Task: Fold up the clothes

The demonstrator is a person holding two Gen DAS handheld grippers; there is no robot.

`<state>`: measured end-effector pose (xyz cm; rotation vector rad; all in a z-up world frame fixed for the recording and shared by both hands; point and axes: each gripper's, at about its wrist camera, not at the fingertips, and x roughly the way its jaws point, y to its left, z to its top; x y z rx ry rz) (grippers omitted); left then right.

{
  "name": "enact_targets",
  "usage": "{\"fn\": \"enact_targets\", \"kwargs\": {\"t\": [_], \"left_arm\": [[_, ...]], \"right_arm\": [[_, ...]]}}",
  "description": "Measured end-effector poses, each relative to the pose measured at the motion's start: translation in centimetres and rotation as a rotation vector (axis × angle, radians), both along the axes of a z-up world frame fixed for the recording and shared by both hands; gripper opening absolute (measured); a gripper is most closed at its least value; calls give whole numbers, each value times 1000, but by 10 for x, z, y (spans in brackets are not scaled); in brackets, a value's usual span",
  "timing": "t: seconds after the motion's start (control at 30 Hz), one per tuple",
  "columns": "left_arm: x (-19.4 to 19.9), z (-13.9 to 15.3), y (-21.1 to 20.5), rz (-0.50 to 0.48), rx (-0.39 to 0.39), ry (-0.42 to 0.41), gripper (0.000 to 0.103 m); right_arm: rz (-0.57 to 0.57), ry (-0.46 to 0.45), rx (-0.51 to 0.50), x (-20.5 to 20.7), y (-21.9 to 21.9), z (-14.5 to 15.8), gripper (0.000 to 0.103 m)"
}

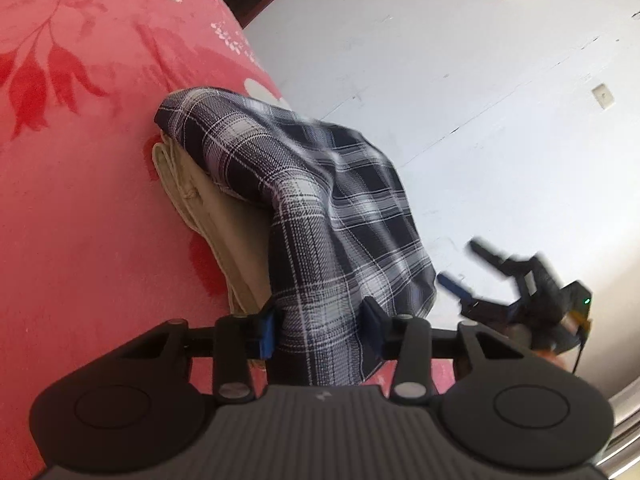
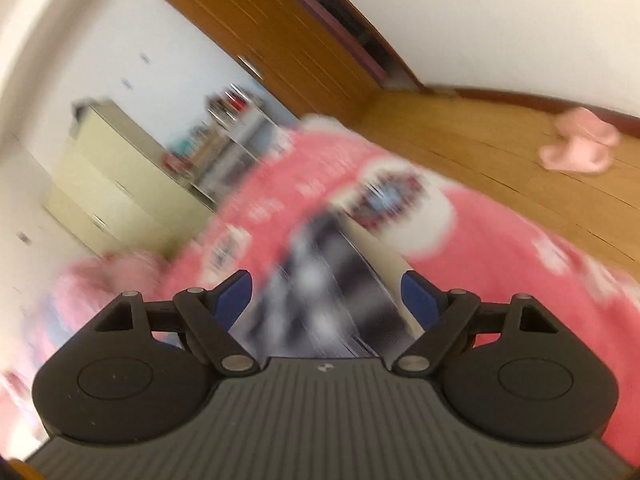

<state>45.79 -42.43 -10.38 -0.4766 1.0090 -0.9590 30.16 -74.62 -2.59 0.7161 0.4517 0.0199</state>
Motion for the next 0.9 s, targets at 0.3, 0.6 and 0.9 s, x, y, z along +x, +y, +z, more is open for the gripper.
{"fn": "enact_targets", "kwargs": {"t": [0.3, 0.6, 0.9], "left_arm": [[-4, 23, 10, -4, -146, 121, 18], [-12, 3, 22, -32, -136, 113, 30], [18, 5, 81, 142, -176, 86, 53]], "right_arm": [[11, 100, -79, -1, 28, -26, 16], [-15, 238, -198, -2, 17, -33, 33], [-38, 56, -395, -17, 61, 30, 41]]}}
